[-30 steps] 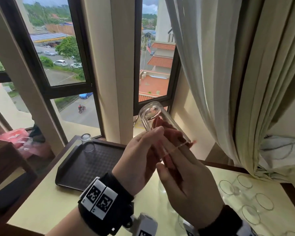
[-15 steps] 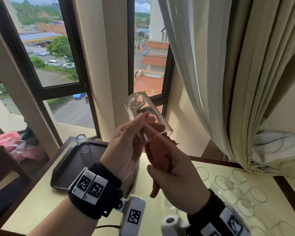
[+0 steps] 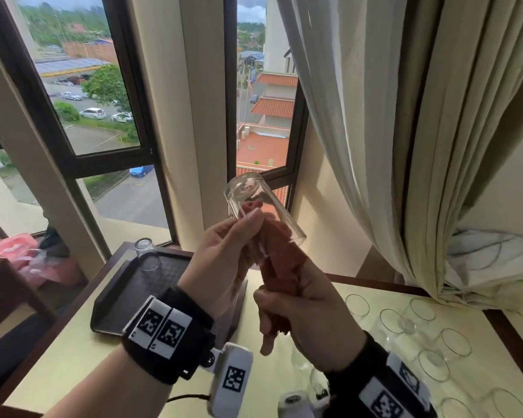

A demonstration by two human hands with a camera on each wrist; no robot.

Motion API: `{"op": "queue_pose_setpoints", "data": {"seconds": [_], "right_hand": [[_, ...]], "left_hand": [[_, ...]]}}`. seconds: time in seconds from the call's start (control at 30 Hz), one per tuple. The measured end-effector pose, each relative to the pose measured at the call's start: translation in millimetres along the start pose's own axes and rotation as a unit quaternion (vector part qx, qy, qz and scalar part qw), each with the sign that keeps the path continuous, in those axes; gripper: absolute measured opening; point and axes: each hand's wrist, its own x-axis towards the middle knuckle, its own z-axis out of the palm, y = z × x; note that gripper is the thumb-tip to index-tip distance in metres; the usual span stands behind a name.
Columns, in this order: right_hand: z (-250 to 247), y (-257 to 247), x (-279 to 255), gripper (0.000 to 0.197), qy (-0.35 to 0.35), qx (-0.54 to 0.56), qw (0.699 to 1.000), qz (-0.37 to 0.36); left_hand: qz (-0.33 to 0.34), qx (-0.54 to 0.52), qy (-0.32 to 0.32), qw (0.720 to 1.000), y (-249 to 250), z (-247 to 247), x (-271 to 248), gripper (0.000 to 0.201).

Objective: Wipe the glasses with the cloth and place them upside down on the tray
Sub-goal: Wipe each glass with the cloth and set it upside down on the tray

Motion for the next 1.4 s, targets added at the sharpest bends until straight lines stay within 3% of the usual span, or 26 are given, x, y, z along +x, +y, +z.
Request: {"op": "queue_pose_setpoints", "data": {"seconds": [0.07, 0.1, 0.13, 0.17, 0.2, 0.23, 0.27, 0.33, 0.37, 0.4, 0.47, 0.53, 0.6, 0.73, 0.83, 0.97, 1.07, 1.13, 1.23, 1.33, 1.4], "right_hand": [[-9, 6, 0, 0.093, 0.022, -0.214, 0.975, -0.061], [-15, 5, 2, 0.101, 0.037, -0.372, 0.921, -0.113], [-20, 8, 5, 0.103, 0.046, -0.511, 0.845, -0.151], [-20, 8, 5, 0.101, 0.049, -0.596, 0.788, -0.15], [-19, 8, 6, 0.095, 0.066, -0.63, 0.761, -0.144], [-18, 10, 9, 0.086, 0.09, -0.632, 0.756, -0.143], [-17, 10, 11, 0.078, 0.102, -0.601, 0.781, -0.137], [-14, 10, 13, 0.069, 0.07, -0.435, 0.894, -0.082], [-12, 8, 12, 0.07, 0.04, -0.329, 0.942, -0.052], [-12, 7, 10, 0.073, 0.024, -0.228, 0.973, -0.035], [-12, 11, 1, 0.074, 0.007, -0.067, 0.998, -0.014], [-8, 14, -6, 0.053, 0.001, 0.045, 0.999, 0.004], [-6, 15, -8, 0.026, 0.022, 0.128, 0.991, 0.029], [-4, 7, 0, 0.04, 0.111, 0.262, 0.958, 0.044], [-4, 4, 4, 0.021, 0.215, 0.246, 0.943, 0.057], [-6, 2, 0, 0.02, 0.282, 0.015, 0.959, 0.026], [-6, 9, -4, 0.01, 0.296, -0.157, 0.937, -0.096], [-8, 18, -5, 0.004, 0.291, -0.321, 0.882, -0.187], [-15, 31, -9, 0.028, 0.245, -0.511, 0.783, -0.259], [-19, 33, -12, 0.038, 0.182, -0.591, 0.729, -0.294], [-21, 33, -11, 0.042, 0.144, -0.616, 0.719, -0.288]], "left_hand": [[-0.007, -0.004, 0.001, 1.0, 5, -2, 2, 0.041], [-0.009, -0.001, -0.005, 1.0, 6, -3, 1, 0.041], [-0.009, 0.012, -0.013, 1.0, 4, -3, 1, 0.039], [-0.01, 0.03, -0.02, 0.999, 2, -1, -1, 0.033], [-0.005, 0.05, -0.019, 0.999, -2, 0, -3, 0.029], [0.002, 0.063, -0.012, 0.998, -7, 2, -5, 0.029], [0.006, 0.072, -0.007, 0.997, -12, 3, -5, 0.036], [0.003, 0.073, 0.006, 0.997, -15, 7, -8, 0.041], [0.0, 0.063, 0.009, 0.998, -15, 7, -9, 0.035], [-0.003, 0.051, 0.006, 0.999, -15, 7, -9, 0.029], [-0.005, 0.021, 0.007, 1.0, -14, 3, -7, 0.031], [0.002, -0.001, 0.017, 1.0, -14, -3, -2, 0.053], [0.003, -0.019, 0.029, 0.999, -12, -7, 2, 0.066], [-0.042, -0.031, -0.004, 0.999, -20, -8, -3, 0.069], [-0.065, -0.034, 0.011, 0.997, -24, -5, -6, 0.068], [-0.099, -0.015, -0.007, 0.995, -17, 2, -8, 0.083], [-0.163, -0.052, 0.004, 0.985, -6, 5, -10, 0.106], [-0.213, -0.097, 0.038, 0.972, 0, 3, -9, 0.126], [-0.227, -0.127, 0.066, 0.963, 4, -2, -4, 0.113], [-0.232, -0.113, 0.088, 0.962, 4, -5, -3, 0.093], [-0.223, -0.082, 0.106, 0.966, 2, -4, -2, 0.086]]}}
